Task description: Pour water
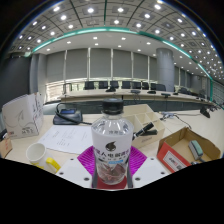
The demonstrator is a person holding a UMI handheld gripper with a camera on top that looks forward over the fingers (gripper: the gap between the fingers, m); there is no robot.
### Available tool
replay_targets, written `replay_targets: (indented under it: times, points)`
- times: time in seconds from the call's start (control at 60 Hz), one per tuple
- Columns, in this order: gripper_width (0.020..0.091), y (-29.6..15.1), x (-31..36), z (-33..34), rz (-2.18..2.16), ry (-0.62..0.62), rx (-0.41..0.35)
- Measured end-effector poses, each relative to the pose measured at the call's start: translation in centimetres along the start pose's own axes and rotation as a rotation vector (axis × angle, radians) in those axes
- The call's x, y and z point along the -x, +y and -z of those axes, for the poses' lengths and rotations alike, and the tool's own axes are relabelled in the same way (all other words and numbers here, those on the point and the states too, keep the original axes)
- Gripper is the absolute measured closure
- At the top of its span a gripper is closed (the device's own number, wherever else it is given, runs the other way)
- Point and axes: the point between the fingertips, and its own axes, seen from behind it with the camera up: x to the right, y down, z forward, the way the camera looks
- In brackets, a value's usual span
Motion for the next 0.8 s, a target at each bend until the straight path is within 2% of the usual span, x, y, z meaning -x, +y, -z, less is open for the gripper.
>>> replay_targets:
  times: [0.083,0.1,0.2,0.283,0.4,0.433,0.483,0.5,0.533,0.6,0.8]
  points:
    - [0.0697,1.9,-0.1,-0.9,-0.005,0.001,0.021]
    - [0.0700,1.7,-0.1,-0.6,-0.006,0.001,-0.001]
    - [0.0690,1.9,0.1,-0.2,0.016,0.007,-0.010]
    - [0.0646,1.8,0.2,-0.3,0.010,0.015,-0.013]
    - [0.0527,2.1,0.2,-0.3,0.024,0.009,0.027]
    - [0.0436,2.8,0.3,-0.2,0.026,0.005,0.066]
    - [0.0246,3.3,0.7,0.2,0.025,-0.014,0.106]
    - [0.0238,3.3,0.9,0.4,0.023,-0.019,0.113]
    - [0.0267,3.2,0.9,0.8,0.018,-0.019,0.120]
    - [0.0234,2.6,1.0,1.9,0.018,-0.007,0.132]
    - [0.0242,-0.4,2.1,8.0,0.049,0.045,0.160]
